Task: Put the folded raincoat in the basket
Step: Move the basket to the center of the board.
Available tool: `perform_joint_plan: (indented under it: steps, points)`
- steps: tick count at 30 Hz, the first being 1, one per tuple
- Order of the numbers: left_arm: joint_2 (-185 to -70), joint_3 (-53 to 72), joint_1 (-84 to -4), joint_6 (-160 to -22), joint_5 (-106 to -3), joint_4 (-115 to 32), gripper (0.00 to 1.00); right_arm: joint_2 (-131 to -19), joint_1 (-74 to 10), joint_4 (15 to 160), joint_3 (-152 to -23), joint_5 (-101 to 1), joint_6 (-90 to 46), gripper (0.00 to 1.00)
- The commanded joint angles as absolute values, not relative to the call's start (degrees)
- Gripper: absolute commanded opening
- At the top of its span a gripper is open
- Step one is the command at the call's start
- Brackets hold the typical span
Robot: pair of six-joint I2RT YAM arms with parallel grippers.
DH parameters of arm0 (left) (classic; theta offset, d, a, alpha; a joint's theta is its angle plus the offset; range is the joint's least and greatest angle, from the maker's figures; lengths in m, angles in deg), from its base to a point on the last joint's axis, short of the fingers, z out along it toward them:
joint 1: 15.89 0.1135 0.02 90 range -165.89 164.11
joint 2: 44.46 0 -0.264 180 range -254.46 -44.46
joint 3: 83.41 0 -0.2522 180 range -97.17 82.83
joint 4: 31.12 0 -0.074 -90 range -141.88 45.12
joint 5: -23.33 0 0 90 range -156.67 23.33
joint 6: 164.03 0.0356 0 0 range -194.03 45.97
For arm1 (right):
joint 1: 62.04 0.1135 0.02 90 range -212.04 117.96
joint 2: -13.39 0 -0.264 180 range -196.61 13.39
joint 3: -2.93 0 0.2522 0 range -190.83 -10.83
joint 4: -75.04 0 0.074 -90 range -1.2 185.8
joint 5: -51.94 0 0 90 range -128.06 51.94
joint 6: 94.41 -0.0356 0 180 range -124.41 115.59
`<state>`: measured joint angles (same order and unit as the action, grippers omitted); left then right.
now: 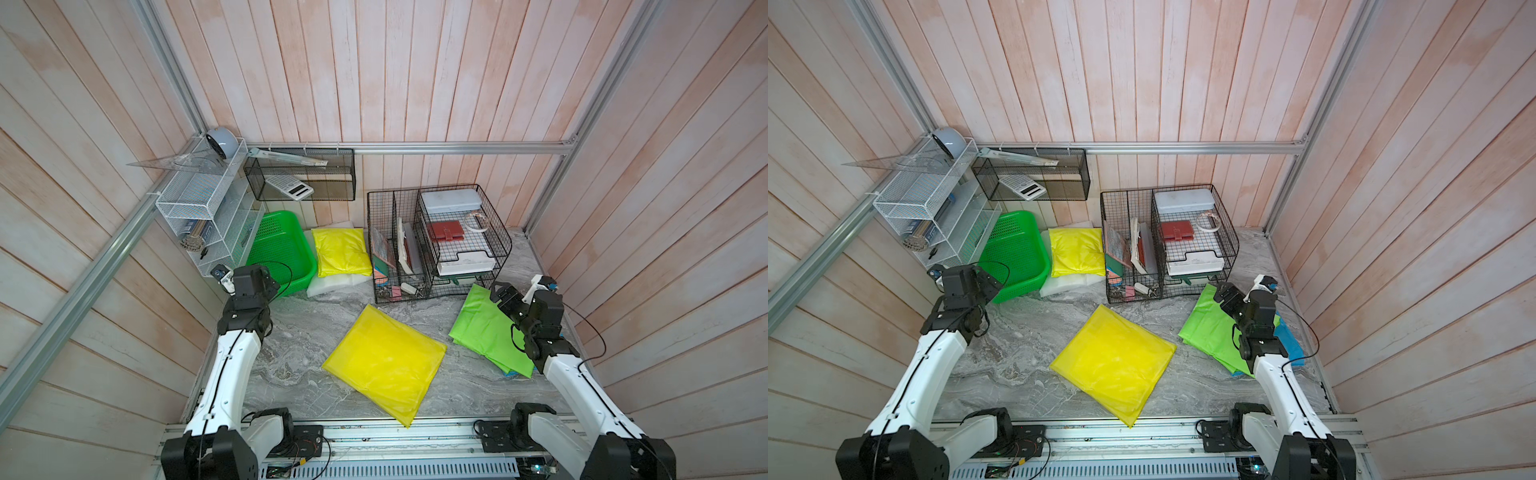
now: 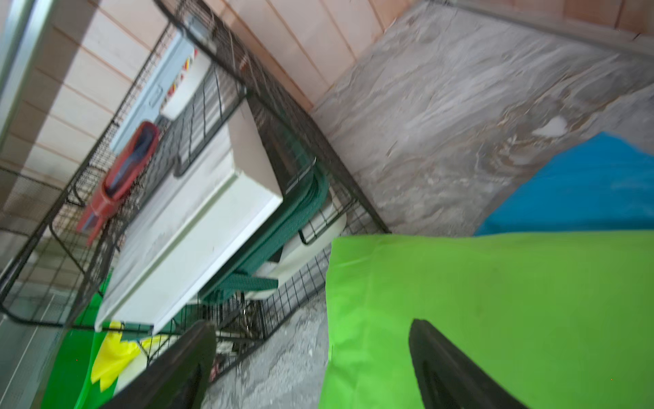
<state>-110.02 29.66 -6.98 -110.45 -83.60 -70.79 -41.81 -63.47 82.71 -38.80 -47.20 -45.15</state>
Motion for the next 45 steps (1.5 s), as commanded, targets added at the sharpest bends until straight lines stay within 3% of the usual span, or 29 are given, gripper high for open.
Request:
perform_joint_plan:
  steps: [1,8,21,31,39,42,45]
  points:
    - [-115.06,25.55,-3.77,-109.75,-75.56,-78.93,0.85,-40.05,-62.66,89.7,-38.97,-52.35,-42.48,0.91]
    - [-129.14,20.48,3.37,-111.91,-66.04,-79.5,0.79,-38.24,-62.47,89.41,-38.0,-51.68,-41.25,0.91]
    - [-133.48,20.81,4.33,-116.59,-65.11,-71.37,0.79,-41.33,-62.39,86.98,-36.69,-52.78,-42.35,0.9]
    - [-143.66,14.93,4.26,-123.8,-64.72,-73.49,0.79,-44.49,-62.39,84.85,-36.87,-53.25,-42.82,0.89]
    - [-141.43,18.4,4.41,-122.13,-68.8,-78.8,0.64,-47.47,-62.34,84.61,-37.43,-55.29,-43.26,0.88]
    - [-138.25,21.02,4.59,-121.8,-69.43,-79.83,0.48,-47.25,-62.34,84.18,-36.77,-55.42,-43.5,0.87]
    - [-134.4,23.26,4.84,-121.08,-71.01,-82.11,0.43,-47.25,-62.39,84.09,-36.45,-55.86,-43.61,0.87]
